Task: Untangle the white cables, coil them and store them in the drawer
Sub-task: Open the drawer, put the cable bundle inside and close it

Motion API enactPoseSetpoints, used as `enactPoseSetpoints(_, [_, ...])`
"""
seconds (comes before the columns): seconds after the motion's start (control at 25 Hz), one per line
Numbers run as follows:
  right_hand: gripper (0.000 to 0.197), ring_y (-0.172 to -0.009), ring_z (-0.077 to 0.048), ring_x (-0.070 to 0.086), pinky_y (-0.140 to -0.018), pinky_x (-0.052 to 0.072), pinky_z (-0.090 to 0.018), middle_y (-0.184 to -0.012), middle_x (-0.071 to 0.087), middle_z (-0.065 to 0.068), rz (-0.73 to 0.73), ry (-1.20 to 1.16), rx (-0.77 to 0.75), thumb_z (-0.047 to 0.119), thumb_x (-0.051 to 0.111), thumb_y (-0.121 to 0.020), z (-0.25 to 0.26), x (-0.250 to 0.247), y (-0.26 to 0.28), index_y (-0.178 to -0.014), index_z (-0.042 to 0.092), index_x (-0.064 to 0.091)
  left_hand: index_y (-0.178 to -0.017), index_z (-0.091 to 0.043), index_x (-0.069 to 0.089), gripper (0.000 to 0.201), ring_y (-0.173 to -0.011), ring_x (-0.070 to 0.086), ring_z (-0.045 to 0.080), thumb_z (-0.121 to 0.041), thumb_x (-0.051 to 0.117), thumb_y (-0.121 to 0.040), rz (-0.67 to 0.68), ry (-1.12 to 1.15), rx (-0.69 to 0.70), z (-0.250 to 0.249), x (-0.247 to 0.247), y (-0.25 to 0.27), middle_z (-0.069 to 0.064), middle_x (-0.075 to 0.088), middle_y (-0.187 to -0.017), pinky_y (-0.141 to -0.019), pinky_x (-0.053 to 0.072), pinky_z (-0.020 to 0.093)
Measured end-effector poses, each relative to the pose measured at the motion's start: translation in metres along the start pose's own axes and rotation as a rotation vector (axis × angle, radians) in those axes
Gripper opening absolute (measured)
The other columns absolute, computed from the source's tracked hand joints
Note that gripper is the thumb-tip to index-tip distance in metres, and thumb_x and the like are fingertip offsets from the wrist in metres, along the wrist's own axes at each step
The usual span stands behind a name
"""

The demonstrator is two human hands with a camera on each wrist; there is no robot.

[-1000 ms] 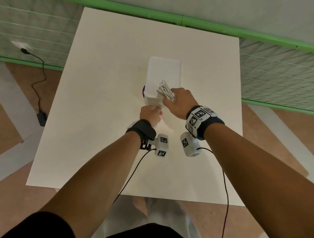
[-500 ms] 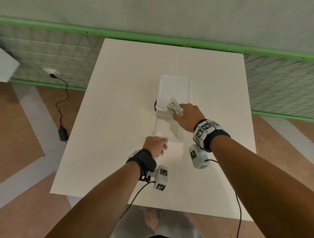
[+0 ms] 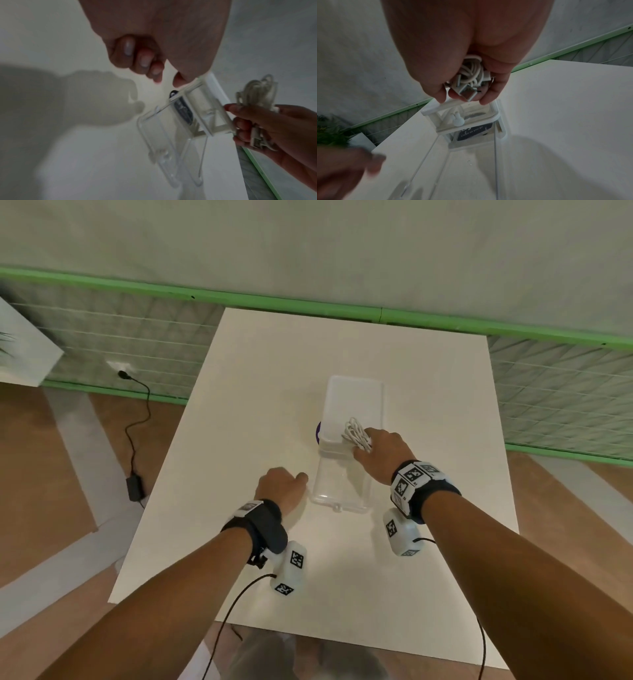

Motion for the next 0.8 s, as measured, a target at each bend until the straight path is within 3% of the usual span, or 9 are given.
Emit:
enactPoseSetpoints(0.08, [0.027,-0.081,-0.029,0.059,-0.066,0.042,-0.03,-0.094,0.066,-0.009,-0.019,-0.017,-0.007,0.039,0.055,-0.093,0.0,-0.004,0.003,-0.106,0.015,0.059,-0.108,-0.019,0.057,0.019,-0.082,0.059,0.023,-0.03,0.056,-0.092,-0.15,-0.013,0.27,-0.049,-0.028,-0.003,0.006,0.06,-0.096,-0.074,0.048,0.031])
enactPoseSetpoints(0.12, [0.027,-0.078,-0.028,0.06,-0.065,0.042,-0.03,-0.09,0.065,-0.007,-0.058,-0.041,-0.018,0.039,0.055,-0.094,0.003,-0.008,0.006,-0.106,0.014,0.058,-0.12,-0.022,0.054,0.027,-0.087,0.058,0.021,-0.026,0.056,-0.094,-0.172,-0.031,0.418,-0.075,-0.033,-0.004,0.004,0.054,-0.104,-0.078,0.048,0.031])
enactPoseSetpoints(0.24, [0.027,-0.07,-0.027,0.06,-0.061,0.044,-0.03,-0.084,0.064,-0.003,-0.154,-0.12,-0.082,0.037,0.054,-0.096,0.019,-0.013,0.023,-0.11,0.013,0.054,-0.141,-0.033,0.046,0.045,-0.09,0.056,0.02,-0.022,0.051,-0.098,-0.109,-0.194,0.672,-0.132,-0.029,-0.011,0.003,0.042,-0.117,-0.084,0.05,0.03])
enactPoseSetpoints(0.32, [0.032,-0.075,-0.028,0.063,-0.062,0.046,-0.032,-0.093,0.066,-0.006,-0.046,-0.034,-0.078,0.039,0.052,-0.097,0.025,0.009,0.03,-0.117,0.014,0.049,-0.147,-0.036,0.04,0.049,-0.094,0.055,0.02,-0.024,0.049,-0.1,-0.01,-0.302,0.683,-0.138,-0.016,-0.025,0.004,0.041,-0.119,-0.089,0.049,0.032])
enactPoseSetpoints(0.44, [0.039,-0.085,-0.029,0.062,-0.067,0.043,-0.033,-0.108,0.064,-0.009,0.171,0.273,0.072,0.039,0.047,-0.098,0.015,0.05,0.028,-0.126,0.012,0.047,-0.149,-0.038,0.038,0.047,-0.104,0.054,0.022,-0.033,0.045,-0.103,0.113,-0.372,0.616,-0.125,0.002,-0.04,0.007,0.043,-0.122,-0.099,0.045,0.036])
enactPoseSetpoints(0.56, [0.023,-0.078,-0.025,0.056,-0.068,0.045,-0.033,-0.093,0.061,-0.006,0.262,0.364,0.156,0.026,0.053,-0.094,0.015,0.07,0.018,-0.112,0.012,0.06,-0.149,-0.04,0.038,0.047,-0.105,0.057,0.024,-0.035,0.045,-0.102,0.152,-0.285,0.604,-0.119,0.008,-0.046,0.007,0.052,-0.116,-0.1,0.044,0.035])
enactPoseSetpoints(0.68, [0.02,-0.083,-0.026,0.063,-0.07,0.048,-0.033,-0.086,0.059,-0.004,0.296,0.408,0.187,0.018,0.059,-0.088,0.015,0.082,0.009,-0.106,0.013,0.064,-0.147,-0.038,0.042,0.047,-0.115,0.056,0.028,-0.033,0.05,-0.101,0.179,-0.22,0.574,-0.119,0.008,-0.05,0.013,0.057,-0.128,-0.104,0.043,0.036])
enactPoseSetpoints(0.8, [0.022,-0.091,-0.026,0.068,-0.074,0.051,-0.033,-0.097,0.068,-0.007,0.235,0.383,0.225,0.016,0.062,-0.086,0.013,0.084,0.001,-0.108,0.012,0.065,-0.147,-0.034,0.044,0.048,-0.115,0.057,0.027,-0.029,0.052,-0.1,0.186,-0.17,0.583,-0.118,0.007,-0.051,0.013,0.059,-0.13,-0.099,0.042,0.029])
Point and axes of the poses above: each hand's wrist, its own y-axis away from the middle knuckle, its own x-axis out of the palm, z = x × y, the point moved 9 cm from there along -y, towards the middle knuckle
